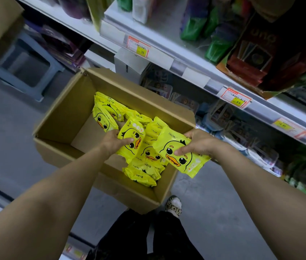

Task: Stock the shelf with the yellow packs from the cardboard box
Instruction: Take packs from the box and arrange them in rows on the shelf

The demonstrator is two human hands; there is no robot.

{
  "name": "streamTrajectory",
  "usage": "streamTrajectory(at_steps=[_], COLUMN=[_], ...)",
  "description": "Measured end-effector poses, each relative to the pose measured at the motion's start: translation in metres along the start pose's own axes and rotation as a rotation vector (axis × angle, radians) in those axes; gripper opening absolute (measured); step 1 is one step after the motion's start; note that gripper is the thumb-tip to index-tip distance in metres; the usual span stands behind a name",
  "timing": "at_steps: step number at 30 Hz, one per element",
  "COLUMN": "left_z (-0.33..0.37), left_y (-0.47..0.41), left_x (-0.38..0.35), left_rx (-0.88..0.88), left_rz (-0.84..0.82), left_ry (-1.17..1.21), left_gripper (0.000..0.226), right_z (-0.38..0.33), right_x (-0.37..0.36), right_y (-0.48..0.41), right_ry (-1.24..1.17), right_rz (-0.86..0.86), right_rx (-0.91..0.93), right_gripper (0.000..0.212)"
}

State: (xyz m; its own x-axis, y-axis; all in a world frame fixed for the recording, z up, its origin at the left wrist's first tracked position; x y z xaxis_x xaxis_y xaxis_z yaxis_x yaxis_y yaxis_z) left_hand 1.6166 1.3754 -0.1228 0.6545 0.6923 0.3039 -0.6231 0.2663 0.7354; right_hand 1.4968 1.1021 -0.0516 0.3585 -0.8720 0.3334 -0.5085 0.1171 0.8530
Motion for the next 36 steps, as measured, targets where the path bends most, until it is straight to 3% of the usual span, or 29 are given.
streamTrajectory(at_steps=[3, 5, 9, 13, 17, 25, 28, 31, 33, 36], left_z=[0.004, 0.006, 0.013, 0.029, 0.048, 0.119, 0.167, 0.226, 0.264, 0.315], left_y=[0.008, 0.012, 0.018, 0.028, 0.045, 0.103, 0.135, 0.185, 0.214, 0.253], left_x=[-0.002, -0.005, -0.008, -0.013, -0.020, -0.071, -0.104, -0.141, -0.164, -0.195], left_rx=[-0.008, -0.017, -0.046, -0.076, -0.110, -0.182, -0.290, -0.396, -0.480, -0.604], left_rz=[0.028, 0.037, 0.021, 0.013, 0.033, 0.019, -0.017, -0.060, -0.056, -0.029], left_ry=[0.009, 0.020, 0.017, 0.001, -0.051, -0.141, -0.166, -0.245, -0.319, -0.374], left_gripper=[0.038, 0.042, 0.037, 0.030, 0.049, 0.098, 0.092, 0.046, 0.029, 0.027], right_z=[0.000, 0.006, 0.023, 0.041, 0.053, 0.089, 0.112, 0.139, 0.160, 0.194], right_x=[-0.002, -0.003, 0.002, 0.007, 0.008, 0.066, 0.102, 0.145, 0.172, 0.210], right_y=[0.001, 0.001, 0.004, 0.012, 0.026, 0.112, 0.170, 0.228, 0.266, 0.321], right_ry=[0.000, -0.041, -0.123, -0.189, -0.212, -0.131, -0.079, -0.008, 0.024, 0.024], right_rz=[0.010, 0.027, 0.073, 0.111, 0.101, 0.183, 0.218, 0.317, 0.381, 0.482], right_rx=[0.001, 0.001, 0.004, -0.003, 0.045, 0.164, 0.214, 0.279, 0.310, 0.345], right_gripper=[0.118, 0.126, 0.119, 0.083, 0.049, 0.040, 0.041, 0.042, 0.030, 0.028])
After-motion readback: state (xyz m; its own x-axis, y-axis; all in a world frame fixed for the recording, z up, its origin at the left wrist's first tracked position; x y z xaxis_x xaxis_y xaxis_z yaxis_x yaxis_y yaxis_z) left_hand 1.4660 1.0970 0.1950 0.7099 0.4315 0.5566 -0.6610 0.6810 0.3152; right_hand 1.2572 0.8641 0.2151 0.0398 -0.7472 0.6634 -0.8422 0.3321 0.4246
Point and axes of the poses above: each hand's wrist, its own y-axis away from the middle knuckle, its own x-axis out of the back of the hand, z = x × y, the point moved 5 cm from there along -y, towards the middle knuckle, and after that the axes turned 3 degrees about -y, right-handed, at the moved point
